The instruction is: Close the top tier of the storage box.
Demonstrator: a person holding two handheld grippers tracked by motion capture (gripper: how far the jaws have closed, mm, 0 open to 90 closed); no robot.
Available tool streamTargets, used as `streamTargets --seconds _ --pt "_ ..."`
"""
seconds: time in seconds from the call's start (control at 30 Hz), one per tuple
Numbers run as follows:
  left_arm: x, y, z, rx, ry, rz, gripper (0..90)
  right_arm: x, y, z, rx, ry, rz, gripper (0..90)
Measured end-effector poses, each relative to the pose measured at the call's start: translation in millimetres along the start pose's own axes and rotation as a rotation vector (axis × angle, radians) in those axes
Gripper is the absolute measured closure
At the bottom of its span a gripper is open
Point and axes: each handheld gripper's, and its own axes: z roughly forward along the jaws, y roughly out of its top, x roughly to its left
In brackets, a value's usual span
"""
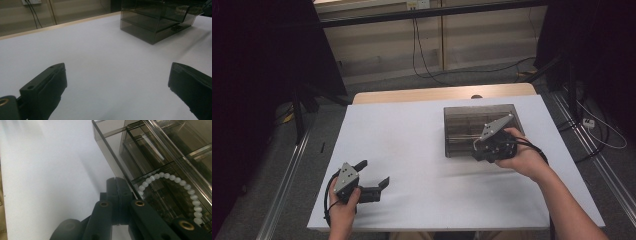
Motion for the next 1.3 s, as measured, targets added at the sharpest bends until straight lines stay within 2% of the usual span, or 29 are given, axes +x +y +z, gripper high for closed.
streamTargets --seconds 1.3 --pt "1.2 -0.9 0.1 0.002 -0.003 -0.009 2.3 -6.8 3.4 2.3 0.002 -0.001 0.017 90.0"
